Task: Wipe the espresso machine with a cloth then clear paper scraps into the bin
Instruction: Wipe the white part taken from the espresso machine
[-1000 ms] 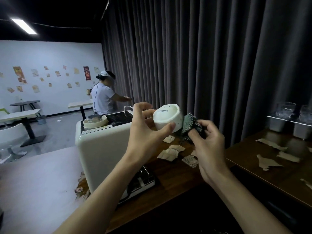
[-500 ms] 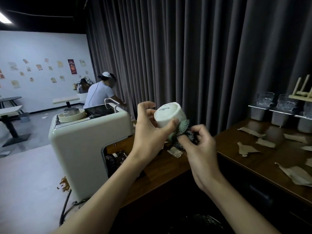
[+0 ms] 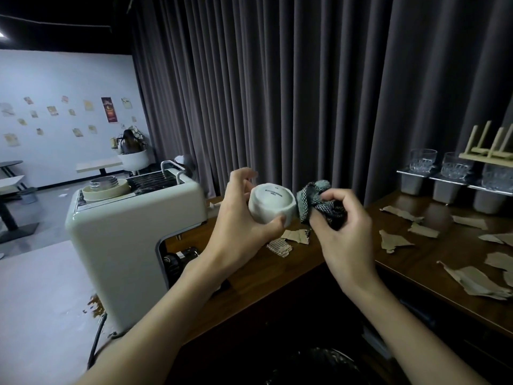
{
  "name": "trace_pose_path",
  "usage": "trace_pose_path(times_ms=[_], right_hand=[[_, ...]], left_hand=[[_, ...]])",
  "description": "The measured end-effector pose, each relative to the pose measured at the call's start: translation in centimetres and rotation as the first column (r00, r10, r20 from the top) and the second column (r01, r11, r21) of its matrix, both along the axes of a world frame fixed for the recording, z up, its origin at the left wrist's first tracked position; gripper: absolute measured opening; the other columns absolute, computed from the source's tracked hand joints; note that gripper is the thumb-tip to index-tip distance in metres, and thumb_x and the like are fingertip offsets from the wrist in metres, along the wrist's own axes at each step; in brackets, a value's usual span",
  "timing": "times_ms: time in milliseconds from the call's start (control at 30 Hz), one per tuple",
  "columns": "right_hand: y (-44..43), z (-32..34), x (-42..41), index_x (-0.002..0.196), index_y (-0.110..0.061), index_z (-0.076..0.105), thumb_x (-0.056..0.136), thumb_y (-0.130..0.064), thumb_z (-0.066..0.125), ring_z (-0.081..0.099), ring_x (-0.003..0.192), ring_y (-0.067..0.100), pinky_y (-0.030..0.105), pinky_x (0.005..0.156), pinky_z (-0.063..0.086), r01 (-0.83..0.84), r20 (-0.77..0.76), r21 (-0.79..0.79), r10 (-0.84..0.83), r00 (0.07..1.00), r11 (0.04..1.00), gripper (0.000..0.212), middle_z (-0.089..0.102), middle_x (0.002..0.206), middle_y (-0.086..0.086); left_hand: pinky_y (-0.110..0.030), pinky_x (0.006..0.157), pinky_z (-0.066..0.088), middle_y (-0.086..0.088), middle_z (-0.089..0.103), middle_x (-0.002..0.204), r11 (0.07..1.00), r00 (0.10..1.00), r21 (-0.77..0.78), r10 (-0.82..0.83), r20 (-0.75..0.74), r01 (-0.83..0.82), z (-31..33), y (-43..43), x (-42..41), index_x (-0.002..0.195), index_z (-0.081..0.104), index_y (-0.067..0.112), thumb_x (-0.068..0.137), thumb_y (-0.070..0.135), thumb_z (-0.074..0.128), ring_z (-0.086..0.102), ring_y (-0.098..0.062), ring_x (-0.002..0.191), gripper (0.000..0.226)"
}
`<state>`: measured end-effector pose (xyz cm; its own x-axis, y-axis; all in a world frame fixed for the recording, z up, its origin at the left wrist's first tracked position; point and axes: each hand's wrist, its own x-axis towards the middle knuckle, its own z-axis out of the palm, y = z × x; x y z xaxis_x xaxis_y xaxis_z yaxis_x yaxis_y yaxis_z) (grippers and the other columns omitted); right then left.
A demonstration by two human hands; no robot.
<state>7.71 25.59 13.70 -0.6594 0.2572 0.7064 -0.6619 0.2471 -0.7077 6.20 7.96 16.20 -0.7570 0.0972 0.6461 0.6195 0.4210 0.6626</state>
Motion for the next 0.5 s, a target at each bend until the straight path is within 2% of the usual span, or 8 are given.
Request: trace_pose_path(times_ms=[33,133,200,267,333,400,500], right_hand=[[0.1,0.2,-0.1,0.101,-0.024,0.061,0.085,-0.006,0.069,0.058,0.104,0.007,0.016,0.087,0.046,0.007,-0.018,0.04,-0.006,1.0,0.999,0.026,0.06,0.106,-0.005],[-0.1,0.3,-0.1,0.111,-0.02,0.064,0.09,-0.015,0.066,0.052,0.113,0.0,0.007,0.089,0.041,-0.053,0.016,0.136,0.051,0.999,0.989,0.022,0.055,0.119,-0.006],[-0.3,0.0,-0.1,0.115,-0.02,0.064,0.092,-0.031,0.061,0.049,0.118,-0.003,0.003,0.089,0.038,-0.119,0.066,0.125,0.111,0.992,0.985,0.026,0.053,0.124,-0.008],[-0.3,-0.2,0.0,0.115,-0.023,0.063,0.091,-0.039,0.059,0.048,0.12,-0.005,0.003,0.09,0.037,-0.149,0.094,0.126,0.137,0.986,0.981,0.029,0.053,0.125,-0.01],[-0.3,-0.4,-0.1,0.114,-0.026,0.062,0.092,-0.035,0.063,0.049,0.118,-0.007,0.004,0.089,0.039,-0.189,0.125,0.139,0.172,0.977,0.972,0.024,0.055,0.126,-0.01],[-0.3,-0.5,-0.2,0.116,-0.025,0.063,0.09,-0.03,0.067,0.052,0.116,-0.006,0.006,0.087,0.041,-0.235,0.155,0.136,0.214,0.964,0.962,0.027,0.057,0.126,-0.01],[-0.4,-0.8,-0.2,0.116,-0.024,0.063,0.085,-0.026,0.073,0.057,0.112,-0.001,0.008,0.085,0.044,-0.258,0.17,0.122,0.236,0.957,0.958,0.033,0.06,0.122,-0.008]], left_hand=[[-0.009,0.079,0.051,0.015,0.05,0.116,1.0,1.0,-0.015,0.004,0.011,-0.004,-0.2,0.2,0.1,0.131,0.035,0.039,0.068,0.044,0.081,0.05,0.014,0.114,0.078],[-0.02,0.089,0.055,0.017,0.053,0.124,1.0,0.999,-0.005,0.003,0.038,-0.002,-0.4,0.5,0.3,0.134,0.034,0.036,0.068,0.046,0.082,0.055,0.002,0.119,0.082],[-0.027,0.092,0.057,0.01,0.06,0.124,1.0,0.999,0.016,-0.022,0.046,0.022,-0.4,0.5,0.4,0.131,0.034,0.034,0.071,0.038,0.085,0.061,-0.006,0.115,0.079],[-0.036,0.092,0.058,0.005,0.063,0.124,0.999,0.998,0.025,-0.042,0.055,0.04,-0.6,0.5,0.6,0.129,0.034,0.034,0.07,0.037,0.087,0.063,-0.01,0.114,0.079],[-0.041,0.091,0.058,0.004,0.062,0.126,0.999,0.997,0.027,-0.043,0.058,0.042,-0.9,0.4,1.0,0.128,0.035,0.037,0.069,0.04,0.088,0.062,-0.014,0.116,0.079],[-0.042,0.092,0.058,0.006,0.061,0.127,0.999,0.998,0.027,-0.038,0.052,0.037,-1.2,0.2,1.2,0.128,0.035,0.038,0.07,0.035,0.088,0.061,-0.013,0.119,0.078],[-0.044,0.096,0.056,0.008,0.061,0.128,0.999,0.997,0.03,-0.042,0.063,0.04,-1.6,0.0,1.2,0.129,0.038,0.033,0.071,0.03,0.086,0.059,-0.012,0.122,0.076]])
